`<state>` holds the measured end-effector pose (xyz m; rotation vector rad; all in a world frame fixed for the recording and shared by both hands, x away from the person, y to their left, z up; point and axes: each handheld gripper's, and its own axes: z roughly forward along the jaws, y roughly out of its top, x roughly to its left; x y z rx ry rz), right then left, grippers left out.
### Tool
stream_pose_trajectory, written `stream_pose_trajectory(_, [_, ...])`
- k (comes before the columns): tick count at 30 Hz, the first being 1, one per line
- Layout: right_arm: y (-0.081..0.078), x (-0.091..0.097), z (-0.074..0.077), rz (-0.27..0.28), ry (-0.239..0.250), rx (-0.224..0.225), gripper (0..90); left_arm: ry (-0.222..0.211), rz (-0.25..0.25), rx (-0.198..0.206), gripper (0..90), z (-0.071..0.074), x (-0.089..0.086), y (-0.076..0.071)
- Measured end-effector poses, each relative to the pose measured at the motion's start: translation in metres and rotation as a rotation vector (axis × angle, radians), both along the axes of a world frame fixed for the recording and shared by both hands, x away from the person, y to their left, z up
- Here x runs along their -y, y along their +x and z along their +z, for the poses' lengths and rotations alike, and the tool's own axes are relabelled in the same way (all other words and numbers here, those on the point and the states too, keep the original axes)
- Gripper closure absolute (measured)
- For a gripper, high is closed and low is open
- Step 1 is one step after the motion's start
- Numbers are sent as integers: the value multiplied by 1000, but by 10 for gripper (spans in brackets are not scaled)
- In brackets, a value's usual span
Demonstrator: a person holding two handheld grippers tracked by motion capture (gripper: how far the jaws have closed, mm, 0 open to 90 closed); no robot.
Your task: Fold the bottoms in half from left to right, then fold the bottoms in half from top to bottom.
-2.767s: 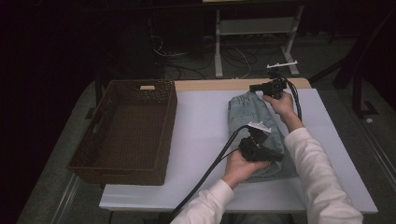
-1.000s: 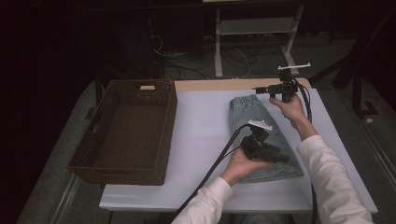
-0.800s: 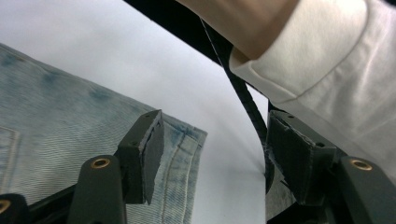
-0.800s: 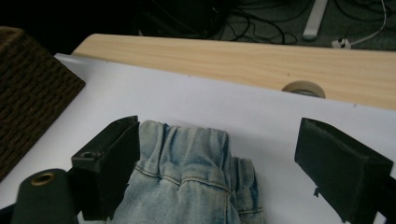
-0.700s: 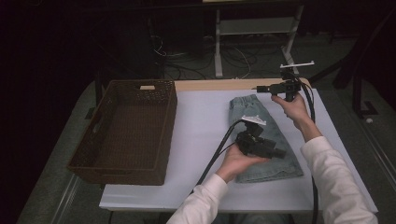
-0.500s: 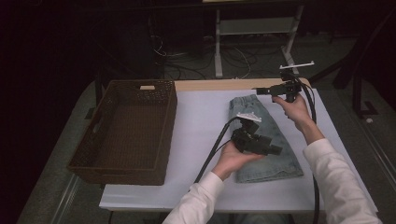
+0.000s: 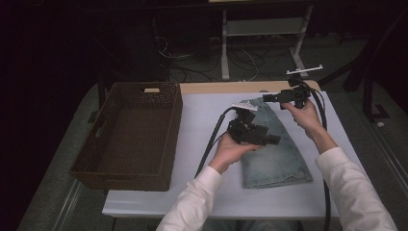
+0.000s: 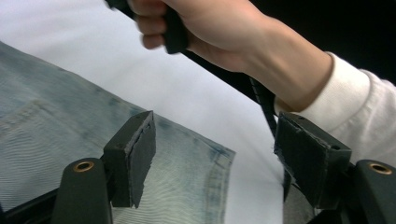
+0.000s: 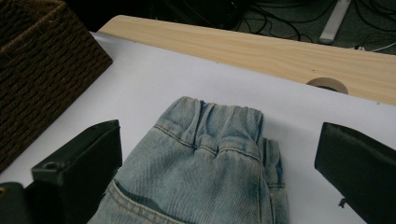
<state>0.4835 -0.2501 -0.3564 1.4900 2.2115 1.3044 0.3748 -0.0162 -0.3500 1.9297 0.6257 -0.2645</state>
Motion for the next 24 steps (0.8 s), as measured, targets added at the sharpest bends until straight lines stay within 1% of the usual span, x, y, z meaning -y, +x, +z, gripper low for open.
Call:
stream_pose_trajectory(6, [-2, 5, -1, 1, 10, 0, 9, 12, 44, 18, 263, 10, -10, 13])
stream_pose_trajectory(8, [-3, 8, -2, -1, 12, 1, 9, 5, 58, 19, 256, 13, -13, 18])
stream_pose_trajectory(10, [-4, 10, -4, -3, 17, -2, 9, 9, 83, 15, 225, 14, -15, 24])
stream_pose_trajectory(15, [-4, 17, -10, -12, 26, -13, 9, 10, 147, 17, 143, 13, -22, 38])
stream_pose_trajectory(18, [-3, 20, -12, -14, 30, -19, 6, 24, 181, 14, 121, 11, -26, 47])
stream_pose_trajectory(20, [-3, 23, -12, -17, 33, -16, 5, 33, 186, 14, 111, 9, -28, 53])
stream_pose_trajectory(24, [-4, 26, -12, -22, 41, -17, 5, 23, 222, 21, 111, 6, -33, 62])
